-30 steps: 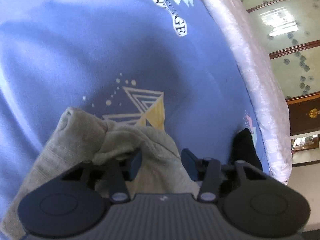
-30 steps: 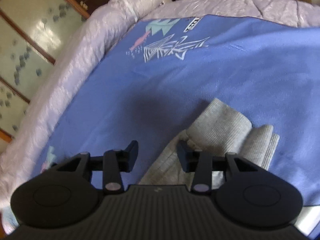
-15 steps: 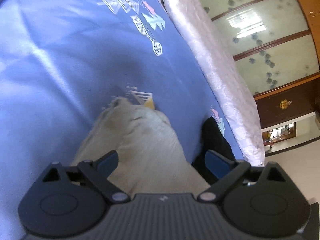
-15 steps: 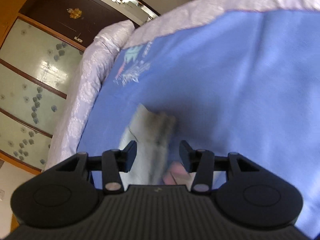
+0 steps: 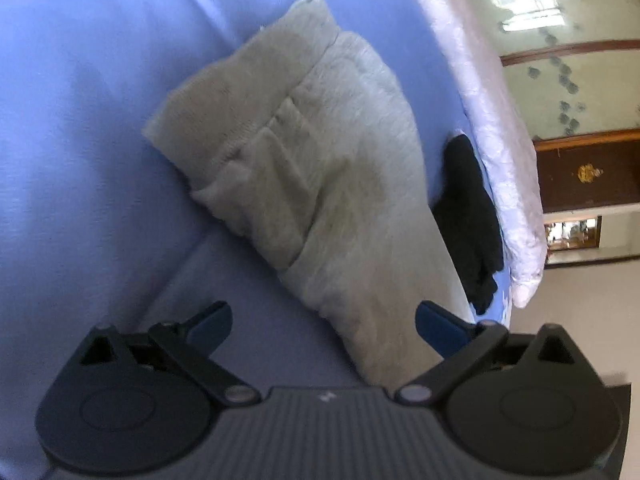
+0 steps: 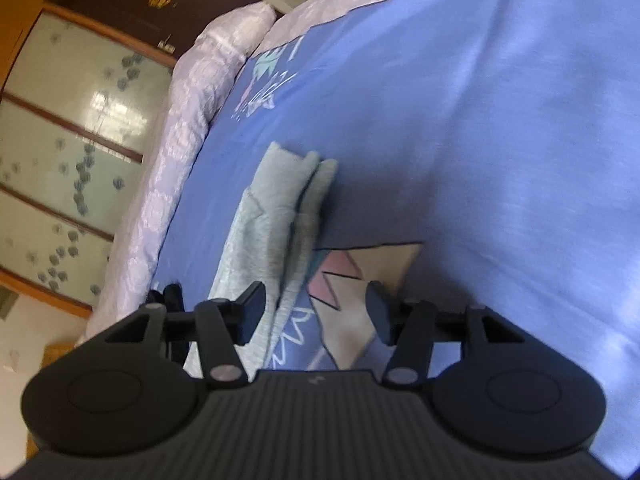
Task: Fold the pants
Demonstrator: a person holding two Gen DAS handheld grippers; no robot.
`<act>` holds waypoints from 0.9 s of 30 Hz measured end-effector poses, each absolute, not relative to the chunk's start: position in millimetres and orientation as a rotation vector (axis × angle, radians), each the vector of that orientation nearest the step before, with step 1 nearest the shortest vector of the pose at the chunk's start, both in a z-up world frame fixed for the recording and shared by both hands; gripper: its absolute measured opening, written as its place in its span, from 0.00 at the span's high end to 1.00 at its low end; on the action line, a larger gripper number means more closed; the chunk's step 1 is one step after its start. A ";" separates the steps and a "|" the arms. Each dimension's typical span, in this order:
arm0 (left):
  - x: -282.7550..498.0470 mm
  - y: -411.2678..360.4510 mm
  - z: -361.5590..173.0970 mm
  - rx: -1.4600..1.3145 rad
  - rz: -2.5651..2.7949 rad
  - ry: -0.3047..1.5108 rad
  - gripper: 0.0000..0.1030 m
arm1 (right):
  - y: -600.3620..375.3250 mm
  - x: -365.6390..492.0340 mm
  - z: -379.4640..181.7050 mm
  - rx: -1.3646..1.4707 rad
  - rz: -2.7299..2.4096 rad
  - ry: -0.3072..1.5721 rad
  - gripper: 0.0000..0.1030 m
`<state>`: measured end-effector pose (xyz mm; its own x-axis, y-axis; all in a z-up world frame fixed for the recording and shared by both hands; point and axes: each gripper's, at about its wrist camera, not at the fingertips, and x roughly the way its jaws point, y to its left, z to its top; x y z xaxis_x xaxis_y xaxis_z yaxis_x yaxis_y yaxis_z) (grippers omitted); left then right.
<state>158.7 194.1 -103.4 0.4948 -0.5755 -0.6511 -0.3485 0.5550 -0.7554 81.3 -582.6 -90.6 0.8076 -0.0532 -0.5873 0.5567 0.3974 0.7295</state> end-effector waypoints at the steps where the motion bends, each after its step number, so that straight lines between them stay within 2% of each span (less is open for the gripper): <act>1: 163.6 192.4 -106.7 -1.028 -0.163 1.088 0.02 | -583.0 88.5 -91.4 1.092 -0.411 0.532 0.44; 6: 190.3 194.2 -114.7 -1.093 -0.113 1.031 0.02 | -590.2 129.9 -95.0 1.042 -0.415 0.538 0.44; 8: 199.9 192.2 -115.0 -1.097 -0.094 1.022 0.05 | -592.8 144.5 -97.8 1.029 -0.411 0.547 0.43; 9: 204.0 190.1 -114.0 -1.078 -0.082 1.021 0.16 | -592.9 152.6 -97.7 1.011 -0.412 0.547 0.44; 10: 208.6 187.2 -113.3 -1.045 -0.065 1.026 0.40 | -592.5 156.9 -98.0 0.992 -0.417 0.556 0.50; 11: 212.3 185.2 -113.3 -1.015 -0.038 1.042 0.51 | -591.5 161.0 -97.9 0.970 -0.430 0.566 0.66; 13: 219.9 186.5 -116.9 -1.019 -0.012 1.075 0.88 | -591.5 166.4 -99.0 0.936 -0.472 0.607 0.84; 14: 222.9 189.2 -119.6 -1.053 -0.014 1.095 0.89 | -593.0 165.1 -98.8 0.942 -0.482 0.610 0.89; 16: 222.0 193.8 -113.7 -1.088 -0.003 1.091 0.90 | -592.9 157.0 -92.1 0.960 -0.498 0.591 0.91; 27: 177.8 222.5 -3.1 -1.085 -0.086 0.922 0.92 | -580.6 89.4 -14.1 0.903 -0.491 0.531 0.92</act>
